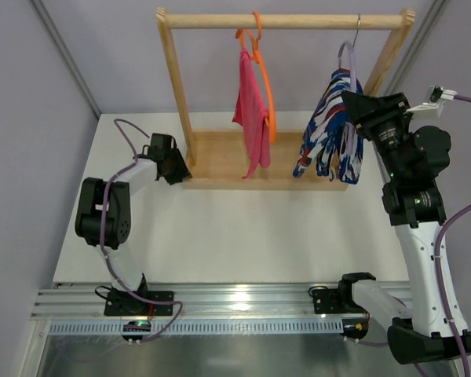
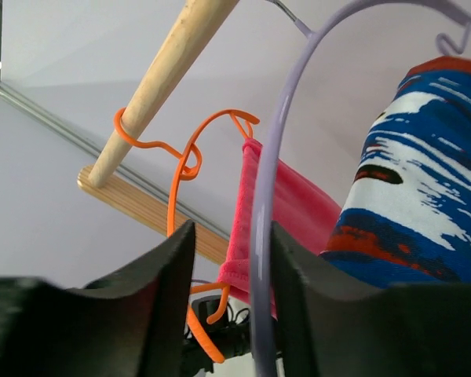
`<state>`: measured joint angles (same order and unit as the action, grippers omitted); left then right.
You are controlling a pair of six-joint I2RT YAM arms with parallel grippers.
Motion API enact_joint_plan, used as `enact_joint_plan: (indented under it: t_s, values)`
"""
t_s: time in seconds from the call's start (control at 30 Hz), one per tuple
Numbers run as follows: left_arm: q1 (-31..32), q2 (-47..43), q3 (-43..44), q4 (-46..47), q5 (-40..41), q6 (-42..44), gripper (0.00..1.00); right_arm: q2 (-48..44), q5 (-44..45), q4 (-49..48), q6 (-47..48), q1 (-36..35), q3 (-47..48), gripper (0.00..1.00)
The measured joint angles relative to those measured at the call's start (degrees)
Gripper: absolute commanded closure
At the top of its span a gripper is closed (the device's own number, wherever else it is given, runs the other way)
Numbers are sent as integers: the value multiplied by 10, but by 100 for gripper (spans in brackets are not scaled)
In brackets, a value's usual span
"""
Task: Place the trousers on the hanger
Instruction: Hang the hanger with trousers onto the clothesline
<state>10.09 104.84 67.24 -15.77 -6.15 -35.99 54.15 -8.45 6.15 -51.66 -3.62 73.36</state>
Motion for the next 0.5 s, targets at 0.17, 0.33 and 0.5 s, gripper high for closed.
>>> enact_joint_plan:
  t_s: [0.17,0.33,0.5]
  values:
    - [0,-15,5,-40,-3,-9,36,3,10,49,23,0,41,5]
    - [0,-57,56,-114,17,-10,0,-4,13,144,67,0,96,0]
    - [-5,-128,121,-172,55,-10,0,-46,13,246,123,0,100,0]
